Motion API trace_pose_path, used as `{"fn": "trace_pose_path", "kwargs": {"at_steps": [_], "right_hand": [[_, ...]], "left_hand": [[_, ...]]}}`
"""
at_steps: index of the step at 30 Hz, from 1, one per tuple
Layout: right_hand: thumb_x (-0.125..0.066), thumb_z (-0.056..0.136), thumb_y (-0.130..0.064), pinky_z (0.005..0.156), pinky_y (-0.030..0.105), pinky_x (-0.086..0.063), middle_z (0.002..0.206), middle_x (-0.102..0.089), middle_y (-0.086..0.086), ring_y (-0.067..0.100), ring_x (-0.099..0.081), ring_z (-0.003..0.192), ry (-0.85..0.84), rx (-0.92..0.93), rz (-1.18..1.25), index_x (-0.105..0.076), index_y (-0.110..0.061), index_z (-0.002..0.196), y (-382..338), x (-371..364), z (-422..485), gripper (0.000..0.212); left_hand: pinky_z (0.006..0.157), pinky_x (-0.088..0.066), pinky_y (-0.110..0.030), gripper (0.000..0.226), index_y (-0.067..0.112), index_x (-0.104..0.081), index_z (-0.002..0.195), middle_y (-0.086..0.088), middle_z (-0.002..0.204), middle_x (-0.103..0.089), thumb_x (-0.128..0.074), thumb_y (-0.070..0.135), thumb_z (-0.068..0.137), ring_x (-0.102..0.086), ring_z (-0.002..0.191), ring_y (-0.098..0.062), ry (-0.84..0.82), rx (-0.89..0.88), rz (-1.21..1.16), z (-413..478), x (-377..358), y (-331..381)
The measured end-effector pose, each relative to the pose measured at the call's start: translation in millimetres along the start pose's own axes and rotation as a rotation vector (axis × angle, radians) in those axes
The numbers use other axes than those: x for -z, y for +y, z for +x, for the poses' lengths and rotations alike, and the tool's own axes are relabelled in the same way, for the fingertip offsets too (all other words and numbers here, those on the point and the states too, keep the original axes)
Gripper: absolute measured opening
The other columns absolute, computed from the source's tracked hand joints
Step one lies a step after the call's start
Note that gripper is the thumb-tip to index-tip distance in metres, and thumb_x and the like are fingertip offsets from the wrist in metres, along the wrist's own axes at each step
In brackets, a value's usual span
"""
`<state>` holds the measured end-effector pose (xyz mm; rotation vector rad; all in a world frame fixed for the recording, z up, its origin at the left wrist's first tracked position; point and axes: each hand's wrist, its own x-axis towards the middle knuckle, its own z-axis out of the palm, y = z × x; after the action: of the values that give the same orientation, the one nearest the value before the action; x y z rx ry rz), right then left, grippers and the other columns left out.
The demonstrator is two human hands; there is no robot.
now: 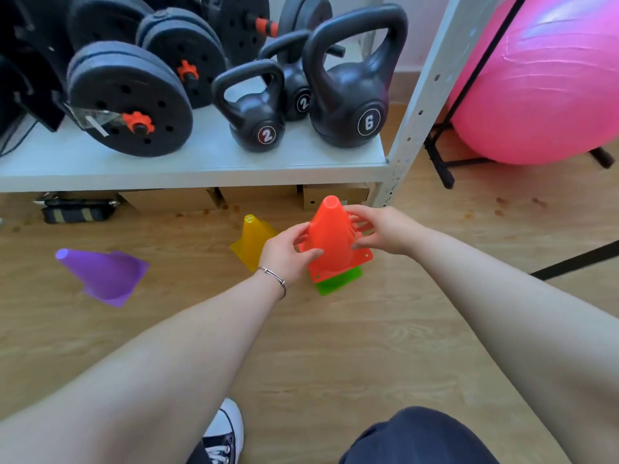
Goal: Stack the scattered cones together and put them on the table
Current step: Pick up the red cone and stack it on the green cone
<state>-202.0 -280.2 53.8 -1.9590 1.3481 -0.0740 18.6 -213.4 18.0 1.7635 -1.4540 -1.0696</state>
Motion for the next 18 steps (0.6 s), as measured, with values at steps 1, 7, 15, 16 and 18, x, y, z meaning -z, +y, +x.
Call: {"fn": "trace_pose_path", "kwargs": {"at_steps": [1, 7, 15, 16, 18], "right_hand": [[-0.082, 0.075, -0.021, 0.101, 0.034, -0.049, 0.130, -0.064, -0.001, 0.014, -0.063, 0.113, -0.003, -0.011, 0.003, -0.043, -0.041, 0.142, 3, 3, 5, 0.080], [-0.081, 0.077, -0.021, 0.097, 0.029, -0.047, 0.132, -0.061, -0.002, 0.014, -0.061, 0.116, -0.040, -0.077, -0.018, -0.042, -0.037, 0.143, 31, -4, 38, 0.079], [-0.076, 0.079, -0.020, 0.081, 0.022, -0.043, 0.136, -0.060, 0.000, 0.020, -0.059, 0.116, -0.087, -0.187, -0.053, -0.038, -0.036, 0.147, 64, -61, 64, 0.080], [-0.076, 0.079, -0.019, 0.081, 0.023, -0.043, 0.136, -0.060, 0.000, 0.020, -0.059, 0.117, -0.089, -0.201, -0.027, -0.038, -0.035, 0.148, 68, -66, 65, 0.080], [-0.078, 0.079, -0.018, 0.084, 0.024, -0.044, 0.136, -0.060, 0.001, 0.021, -0.058, 0.118, -0.090, -0.216, 0.008, -0.039, -0.035, 0.147, 76, -74, 68, 0.080]], "left_hand": [[0.096, -0.050, -0.028, 0.061, 0.025, -0.060, 0.125, 0.005, 0.117, -0.069, -0.083, 0.024, 0.069, -0.064, 0.107, -0.006, -0.003, -0.003, 0.009, 9, -3, -1], [0.097, -0.052, -0.035, 0.062, 0.024, -0.058, 0.126, 0.003, 0.118, -0.069, -0.082, 0.027, 0.070, -0.065, 0.107, -0.009, -0.047, 0.012, 0.073, 51, -32, -26], [0.096, -0.051, -0.034, 0.057, 0.029, -0.056, 0.128, 0.002, 0.119, -0.069, -0.076, 0.030, 0.075, -0.064, 0.109, -0.019, -0.071, 0.140, 0.260, 62, -72, -68], [0.097, -0.050, -0.033, 0.057, 0.028, -0.056, 0.129, 0.001, 0.120, -0.069, -0.076, 0.027, 0.076, -0.064, 0.109, -0.018, -0.066, 0.158, 0.241, 62, -76, -71], [0.098, -0.049, -0.032, 0.057, 0.027, -0.056, 0.130, 0.002, 0.121, -0.068, -0.075, 0.025, 0.077, -0.064, 0.110, -0.018, -0.062, 0.175, 0.225, 62, -82, -78]]}}
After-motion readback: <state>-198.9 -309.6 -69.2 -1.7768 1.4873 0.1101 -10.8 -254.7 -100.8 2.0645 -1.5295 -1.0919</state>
